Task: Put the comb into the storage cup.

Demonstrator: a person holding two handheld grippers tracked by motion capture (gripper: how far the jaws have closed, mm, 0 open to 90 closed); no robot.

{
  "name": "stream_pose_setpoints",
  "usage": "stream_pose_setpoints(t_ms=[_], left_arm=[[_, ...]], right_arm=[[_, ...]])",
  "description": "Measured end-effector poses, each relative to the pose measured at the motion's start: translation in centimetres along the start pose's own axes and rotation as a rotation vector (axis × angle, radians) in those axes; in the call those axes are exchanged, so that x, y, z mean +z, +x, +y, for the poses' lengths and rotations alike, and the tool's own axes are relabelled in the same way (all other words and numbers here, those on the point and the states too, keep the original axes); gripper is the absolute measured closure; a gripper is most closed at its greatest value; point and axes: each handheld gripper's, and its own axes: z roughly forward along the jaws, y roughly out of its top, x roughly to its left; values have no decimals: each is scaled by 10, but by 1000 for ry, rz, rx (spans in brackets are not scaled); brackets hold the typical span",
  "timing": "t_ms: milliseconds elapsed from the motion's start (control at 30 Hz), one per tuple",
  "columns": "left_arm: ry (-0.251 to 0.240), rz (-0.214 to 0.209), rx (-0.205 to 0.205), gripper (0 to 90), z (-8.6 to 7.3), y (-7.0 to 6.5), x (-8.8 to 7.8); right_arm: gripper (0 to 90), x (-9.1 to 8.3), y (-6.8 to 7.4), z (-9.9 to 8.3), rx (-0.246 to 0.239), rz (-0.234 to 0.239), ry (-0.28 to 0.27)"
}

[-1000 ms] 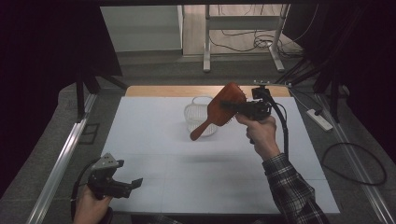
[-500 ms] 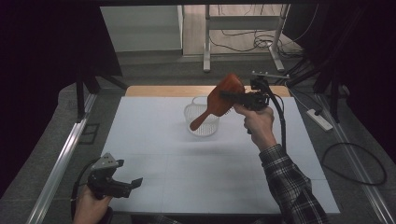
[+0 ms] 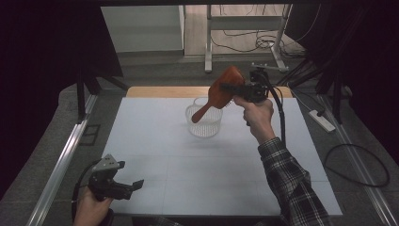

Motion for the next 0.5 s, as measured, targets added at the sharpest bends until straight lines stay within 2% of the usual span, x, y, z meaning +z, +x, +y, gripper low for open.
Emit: stream_pose_setpoints(t_ms=[500], left_arm=[[4,-2,-3,0,0,0,0]], right_arm=[[561,18,-8,4,-15,-54,12]])
